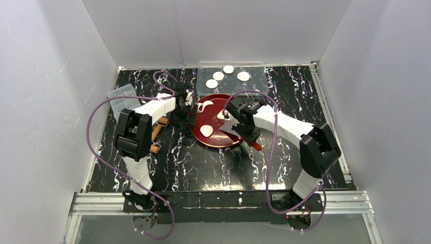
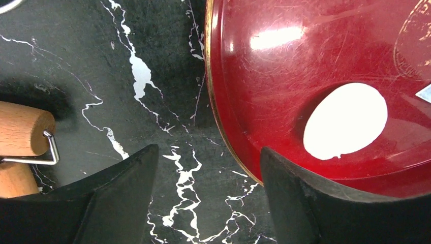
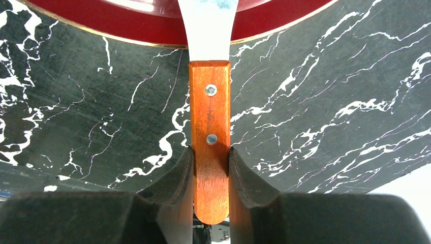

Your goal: Roll out the dumpling wrappers from the dough

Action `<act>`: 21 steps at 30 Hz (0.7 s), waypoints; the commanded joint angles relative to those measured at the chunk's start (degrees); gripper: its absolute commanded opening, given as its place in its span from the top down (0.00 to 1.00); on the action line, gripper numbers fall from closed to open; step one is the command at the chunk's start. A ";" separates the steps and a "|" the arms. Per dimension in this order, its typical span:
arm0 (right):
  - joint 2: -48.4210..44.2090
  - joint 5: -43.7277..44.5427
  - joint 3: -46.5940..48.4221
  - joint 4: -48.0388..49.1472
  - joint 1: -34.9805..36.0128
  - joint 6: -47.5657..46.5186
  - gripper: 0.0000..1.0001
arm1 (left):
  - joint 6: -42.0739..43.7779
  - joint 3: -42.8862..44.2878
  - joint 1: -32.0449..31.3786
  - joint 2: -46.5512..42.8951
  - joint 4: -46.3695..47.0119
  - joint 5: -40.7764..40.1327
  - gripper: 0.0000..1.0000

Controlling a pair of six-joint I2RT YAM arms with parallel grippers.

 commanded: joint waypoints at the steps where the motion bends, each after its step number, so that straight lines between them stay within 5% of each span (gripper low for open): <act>1: 0.06 2.50 1.67 1.95 0.78 -1.18 0.99 | -2.20 -0.43 0.18 -0.71 0.16 0.77 0.31; 8: 0.72 2.38 1.02 3.72 1.34 -2.78 0.99 | -2.51 -1.07 0.21 -0.40 0.96 1.02 0.55; 21: 0.57 0.86 -0.38 5.90 1.65 -3.44 0.99 | -2.92 -1.87 0.20 -0.17 0.61 0.84 0.80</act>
